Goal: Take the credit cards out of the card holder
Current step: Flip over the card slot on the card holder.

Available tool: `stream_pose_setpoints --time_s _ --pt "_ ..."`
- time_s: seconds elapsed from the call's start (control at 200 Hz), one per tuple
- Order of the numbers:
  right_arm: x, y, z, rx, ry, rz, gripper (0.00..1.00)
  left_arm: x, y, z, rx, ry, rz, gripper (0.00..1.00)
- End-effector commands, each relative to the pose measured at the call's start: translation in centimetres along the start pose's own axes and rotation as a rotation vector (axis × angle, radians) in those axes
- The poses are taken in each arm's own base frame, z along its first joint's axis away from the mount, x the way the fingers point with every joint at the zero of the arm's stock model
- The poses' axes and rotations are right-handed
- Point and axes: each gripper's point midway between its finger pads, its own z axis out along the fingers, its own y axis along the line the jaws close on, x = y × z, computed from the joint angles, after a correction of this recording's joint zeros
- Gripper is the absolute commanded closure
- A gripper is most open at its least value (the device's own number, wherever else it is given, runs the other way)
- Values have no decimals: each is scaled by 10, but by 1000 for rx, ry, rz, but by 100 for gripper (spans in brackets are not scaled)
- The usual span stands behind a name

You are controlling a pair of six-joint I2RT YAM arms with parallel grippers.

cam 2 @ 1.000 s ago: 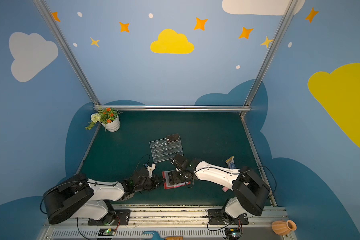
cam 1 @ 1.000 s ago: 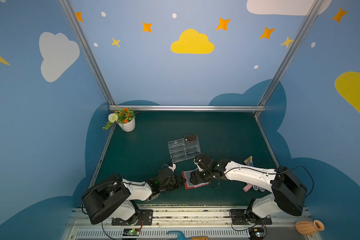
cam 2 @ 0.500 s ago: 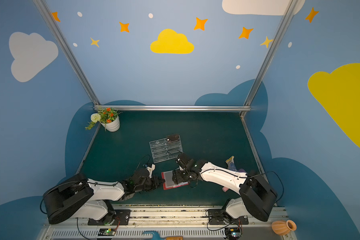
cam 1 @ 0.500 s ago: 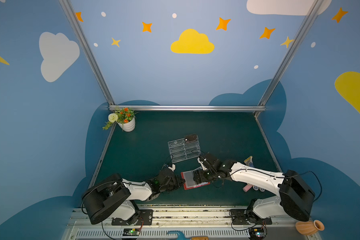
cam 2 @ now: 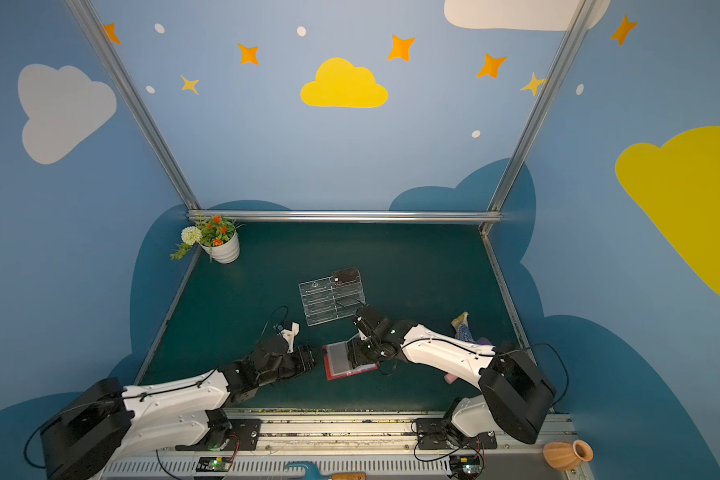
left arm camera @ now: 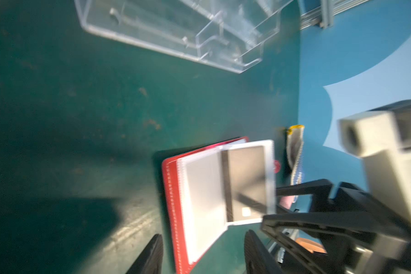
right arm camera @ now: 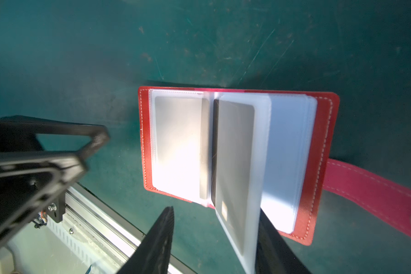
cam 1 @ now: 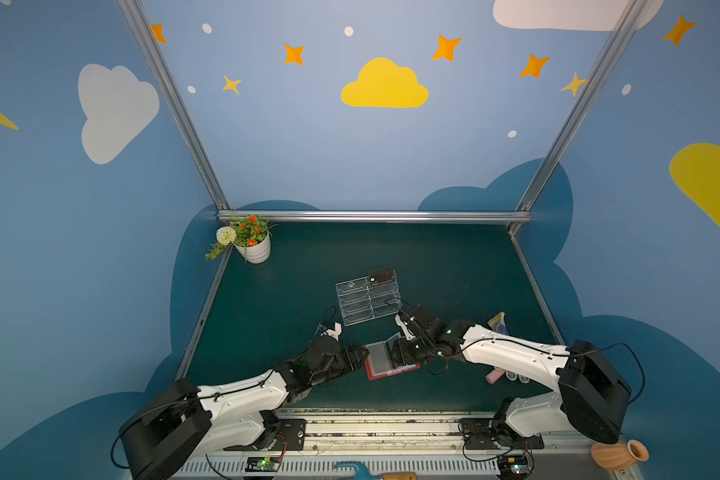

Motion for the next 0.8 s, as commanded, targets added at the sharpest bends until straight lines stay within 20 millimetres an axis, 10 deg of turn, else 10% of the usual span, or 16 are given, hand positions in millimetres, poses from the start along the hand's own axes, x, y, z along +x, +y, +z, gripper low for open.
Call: stream_pose_setpoints --time_s 0.0,0.796 --pt "1 -2 -6 -6 -11 14 58 -8 -12 -9 5 -24 8 43" --pt "0 2 -7 -51 -5 34 95 0 -33 32 100 56 -75 55"
